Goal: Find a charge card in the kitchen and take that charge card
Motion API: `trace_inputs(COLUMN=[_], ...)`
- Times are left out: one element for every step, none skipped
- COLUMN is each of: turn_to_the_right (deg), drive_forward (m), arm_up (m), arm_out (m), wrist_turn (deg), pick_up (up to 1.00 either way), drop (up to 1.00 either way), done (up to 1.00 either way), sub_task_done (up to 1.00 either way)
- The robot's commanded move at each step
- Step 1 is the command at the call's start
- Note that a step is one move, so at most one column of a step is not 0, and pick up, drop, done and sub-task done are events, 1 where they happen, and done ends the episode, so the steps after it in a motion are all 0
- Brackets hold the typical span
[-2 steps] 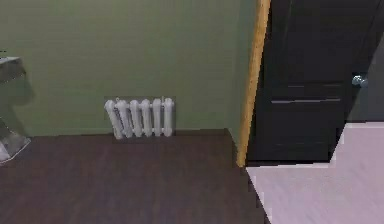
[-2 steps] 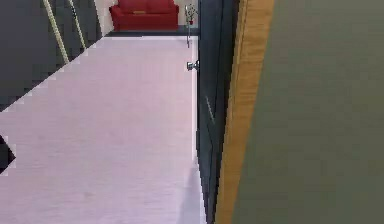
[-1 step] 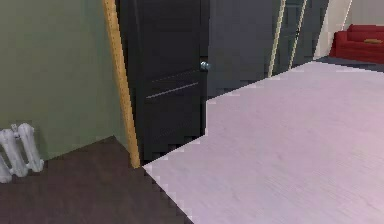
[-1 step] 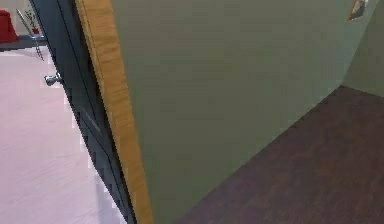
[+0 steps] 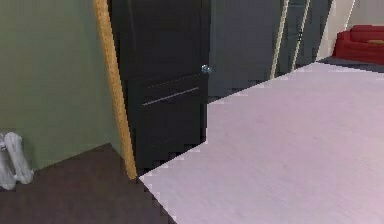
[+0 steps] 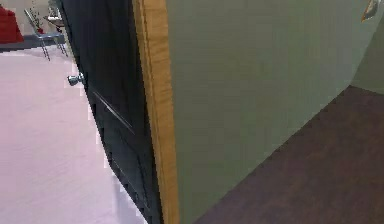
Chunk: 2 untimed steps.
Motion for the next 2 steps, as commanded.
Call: trace_inputs(turn_to_the_right=[15.0, 0.0], drive_forward=[0.0, 0.3], arm_up=[0.0, 0.0], arm_out=[0.0, 0.0], wrist_turn=[0.0, 0.0], pick_up=[0.0, 0.0], drop=[0.0, 0.0], done=[0.0, 0.0], sub_task_done=[0.0, 0.0])
